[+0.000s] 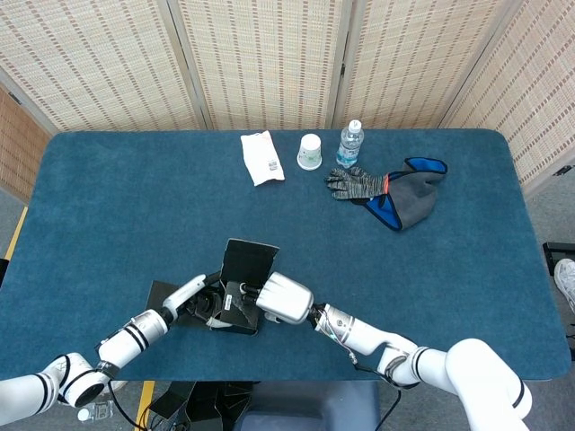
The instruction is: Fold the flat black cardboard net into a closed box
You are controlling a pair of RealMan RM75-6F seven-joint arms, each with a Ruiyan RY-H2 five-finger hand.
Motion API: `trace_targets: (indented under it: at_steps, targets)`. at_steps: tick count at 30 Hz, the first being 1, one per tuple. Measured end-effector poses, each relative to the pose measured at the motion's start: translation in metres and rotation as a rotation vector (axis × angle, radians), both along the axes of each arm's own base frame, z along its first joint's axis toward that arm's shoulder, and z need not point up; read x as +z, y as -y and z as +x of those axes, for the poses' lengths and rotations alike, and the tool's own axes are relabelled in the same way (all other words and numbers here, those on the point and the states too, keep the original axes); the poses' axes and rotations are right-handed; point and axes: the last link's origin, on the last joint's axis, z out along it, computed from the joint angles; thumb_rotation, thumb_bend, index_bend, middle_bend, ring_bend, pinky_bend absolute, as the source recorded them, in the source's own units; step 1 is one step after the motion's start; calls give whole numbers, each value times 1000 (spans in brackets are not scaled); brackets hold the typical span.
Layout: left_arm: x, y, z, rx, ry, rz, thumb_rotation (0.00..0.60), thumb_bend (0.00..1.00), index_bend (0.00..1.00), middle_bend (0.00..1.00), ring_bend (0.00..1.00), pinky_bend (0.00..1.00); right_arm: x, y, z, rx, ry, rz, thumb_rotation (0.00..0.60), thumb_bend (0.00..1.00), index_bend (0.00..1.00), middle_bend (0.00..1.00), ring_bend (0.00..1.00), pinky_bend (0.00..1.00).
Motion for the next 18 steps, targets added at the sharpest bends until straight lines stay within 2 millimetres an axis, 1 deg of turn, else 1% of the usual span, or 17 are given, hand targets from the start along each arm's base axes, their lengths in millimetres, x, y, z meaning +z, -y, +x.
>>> trace_targets:
  at_steps: [11,18]
  targets:
    - [1,-1,-6,16,-17,-3,600,114,166,141,546,773,-3,4,8,42,-93,15,600,144,356,313,734,1000]
    - [0,-1,-7,22,-18,-4,600,114,166,141,546,773,-4,3,12,74,-152,32,600,164,356,345,733,1000]
